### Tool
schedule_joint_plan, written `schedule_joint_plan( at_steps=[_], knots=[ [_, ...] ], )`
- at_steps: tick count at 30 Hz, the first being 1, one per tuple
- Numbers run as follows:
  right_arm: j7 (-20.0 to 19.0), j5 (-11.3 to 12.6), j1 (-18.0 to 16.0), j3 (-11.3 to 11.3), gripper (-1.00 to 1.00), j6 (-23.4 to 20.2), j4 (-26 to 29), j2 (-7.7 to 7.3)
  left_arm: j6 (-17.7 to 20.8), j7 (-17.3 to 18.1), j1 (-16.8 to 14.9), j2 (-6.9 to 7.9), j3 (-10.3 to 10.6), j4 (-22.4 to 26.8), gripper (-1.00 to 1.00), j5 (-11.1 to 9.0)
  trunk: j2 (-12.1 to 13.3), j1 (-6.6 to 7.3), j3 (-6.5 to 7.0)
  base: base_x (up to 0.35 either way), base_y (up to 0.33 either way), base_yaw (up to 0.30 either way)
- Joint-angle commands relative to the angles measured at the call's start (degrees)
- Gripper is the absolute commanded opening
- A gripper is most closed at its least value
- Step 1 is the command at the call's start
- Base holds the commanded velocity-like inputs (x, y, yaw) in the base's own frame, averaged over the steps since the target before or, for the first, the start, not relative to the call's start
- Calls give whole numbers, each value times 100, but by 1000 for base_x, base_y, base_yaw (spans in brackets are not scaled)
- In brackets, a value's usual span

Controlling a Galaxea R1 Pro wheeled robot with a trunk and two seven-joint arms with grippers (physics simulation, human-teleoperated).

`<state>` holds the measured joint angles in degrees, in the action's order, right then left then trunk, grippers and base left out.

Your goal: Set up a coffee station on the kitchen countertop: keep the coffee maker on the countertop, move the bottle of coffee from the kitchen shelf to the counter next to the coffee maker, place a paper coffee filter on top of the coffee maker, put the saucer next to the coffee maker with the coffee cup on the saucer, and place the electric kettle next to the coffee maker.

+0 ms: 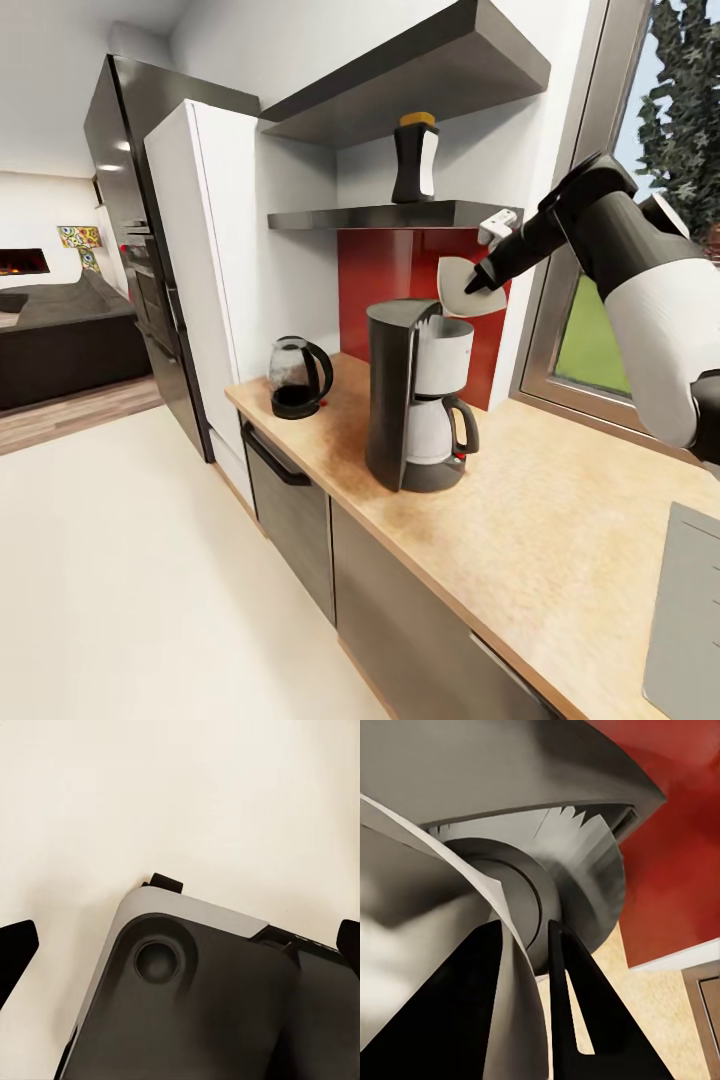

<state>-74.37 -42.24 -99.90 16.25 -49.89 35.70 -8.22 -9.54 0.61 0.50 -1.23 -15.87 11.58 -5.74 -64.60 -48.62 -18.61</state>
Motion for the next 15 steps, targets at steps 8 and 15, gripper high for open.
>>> schedule_joint_plan(
  at_steps=[8, 15],
  knots=[
    [-43, -30, 5, 19, -100, -48, 3, -4, -4, 7, 3, -2, 13, 14, 100, -57, -4, 0, -6, 0, 0, 0],
    [-43, -30, 10, 19, -100, -48, -1, -4, -4, 9, 3, -1, 13, 11, 100, -59, -4, 0, -6, 43, 0, 0]
  ],
)
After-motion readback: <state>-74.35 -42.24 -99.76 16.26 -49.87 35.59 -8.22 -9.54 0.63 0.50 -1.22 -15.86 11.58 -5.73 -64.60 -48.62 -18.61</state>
